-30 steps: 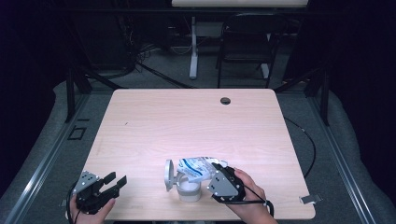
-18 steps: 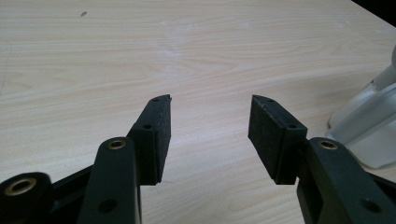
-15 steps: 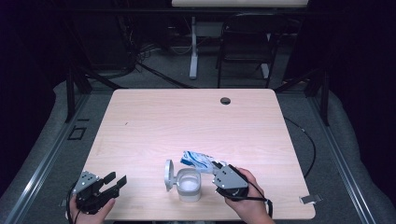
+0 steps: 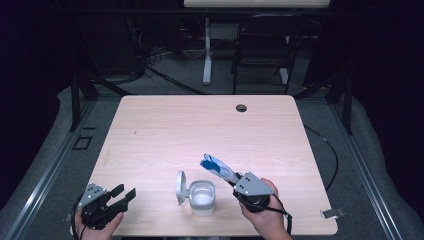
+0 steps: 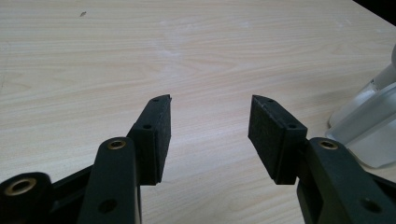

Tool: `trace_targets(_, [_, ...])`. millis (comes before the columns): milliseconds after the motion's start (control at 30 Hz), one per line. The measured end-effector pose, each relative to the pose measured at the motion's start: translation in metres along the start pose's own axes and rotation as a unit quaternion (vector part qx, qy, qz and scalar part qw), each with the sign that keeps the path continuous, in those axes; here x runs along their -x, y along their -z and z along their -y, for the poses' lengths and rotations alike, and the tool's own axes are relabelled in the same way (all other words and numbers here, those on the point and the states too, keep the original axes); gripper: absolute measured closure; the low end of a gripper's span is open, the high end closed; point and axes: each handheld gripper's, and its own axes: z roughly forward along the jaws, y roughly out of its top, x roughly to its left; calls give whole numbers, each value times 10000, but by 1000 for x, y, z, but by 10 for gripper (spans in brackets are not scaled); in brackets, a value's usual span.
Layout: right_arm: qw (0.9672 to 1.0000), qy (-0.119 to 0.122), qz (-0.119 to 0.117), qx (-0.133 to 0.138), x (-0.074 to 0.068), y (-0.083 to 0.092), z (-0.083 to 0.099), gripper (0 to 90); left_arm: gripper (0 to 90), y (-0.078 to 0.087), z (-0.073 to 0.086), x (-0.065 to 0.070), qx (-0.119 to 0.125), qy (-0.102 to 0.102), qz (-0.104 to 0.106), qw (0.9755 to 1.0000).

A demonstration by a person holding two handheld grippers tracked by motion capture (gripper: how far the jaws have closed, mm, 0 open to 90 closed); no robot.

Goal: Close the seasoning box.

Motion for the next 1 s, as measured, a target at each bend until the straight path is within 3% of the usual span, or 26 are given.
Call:
trace_targets(267, [9987, -494, -57, 124, 7, -2, 7, 805, 494, 0, 0, 0, -5, -1, 2, 10000])
trace_targets(767, [9958, -889, 115, 189, 22, 5, 31, 805, 494, -1, 2, 1, -28, -11, -15, 10000])
trace_targets(1000, [9933, -1095, 315, 187, 32, 11, 46, 805, 494, -3, 4, 1, -76, 4, -45, 10000])
